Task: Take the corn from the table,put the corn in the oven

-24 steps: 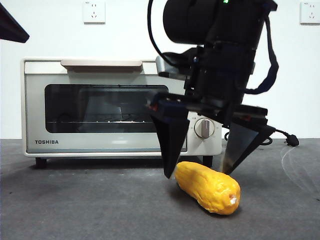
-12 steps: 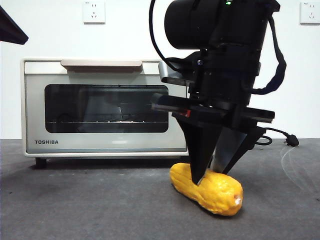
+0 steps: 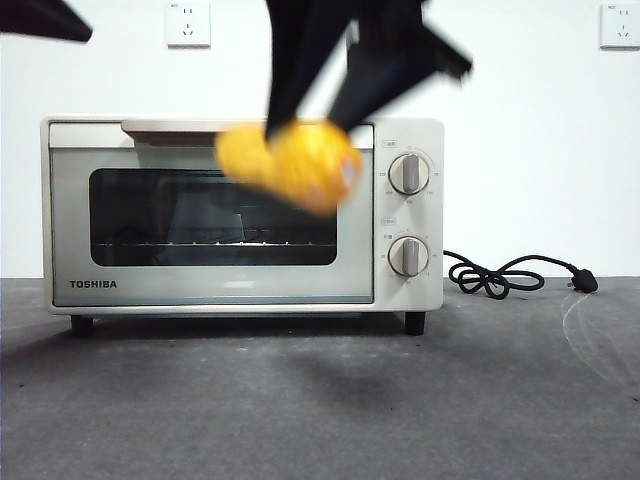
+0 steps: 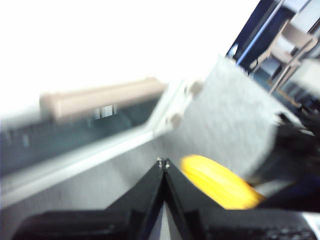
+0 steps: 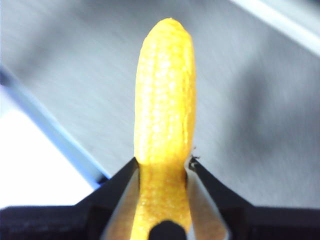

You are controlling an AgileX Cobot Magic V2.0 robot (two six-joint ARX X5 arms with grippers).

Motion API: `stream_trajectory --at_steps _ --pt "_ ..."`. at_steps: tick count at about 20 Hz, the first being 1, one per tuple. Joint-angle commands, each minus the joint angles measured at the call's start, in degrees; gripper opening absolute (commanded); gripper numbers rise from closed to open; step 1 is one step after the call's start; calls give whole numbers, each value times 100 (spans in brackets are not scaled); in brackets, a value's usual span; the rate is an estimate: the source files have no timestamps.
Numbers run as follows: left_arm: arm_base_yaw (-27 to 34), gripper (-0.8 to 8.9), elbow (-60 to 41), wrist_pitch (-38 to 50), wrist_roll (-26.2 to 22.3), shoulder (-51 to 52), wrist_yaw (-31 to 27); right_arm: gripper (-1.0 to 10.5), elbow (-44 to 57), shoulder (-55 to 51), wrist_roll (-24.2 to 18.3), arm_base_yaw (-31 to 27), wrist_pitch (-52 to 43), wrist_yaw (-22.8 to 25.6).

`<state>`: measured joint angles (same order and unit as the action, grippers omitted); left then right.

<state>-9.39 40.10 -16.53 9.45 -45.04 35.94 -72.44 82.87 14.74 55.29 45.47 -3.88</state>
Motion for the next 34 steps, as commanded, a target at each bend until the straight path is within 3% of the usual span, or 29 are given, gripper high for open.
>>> stream_trajectory --at_steps 1,8,17,24,34 --pt "-9 -5 238 212 -22 -278 -4 -11 -155 -378 4 205 0 186" --pt "-11 -6 1318 11 -24 -1320 -15 -11 -437 -1329 74 584 264 883" --pt "-151 -6 2776 -1541 -595 -2605 -68 -11 -452 -1895 227 590 723 1456" --pt "-616 -6 3381 -1860 -846 -3206 -1003 -11 -452 -1952 295 588 861 1547" --pt "-1163 -6 3434 -1987 -1298 -3698 -2441 -11 -452 -1952 302 588 896 1550"
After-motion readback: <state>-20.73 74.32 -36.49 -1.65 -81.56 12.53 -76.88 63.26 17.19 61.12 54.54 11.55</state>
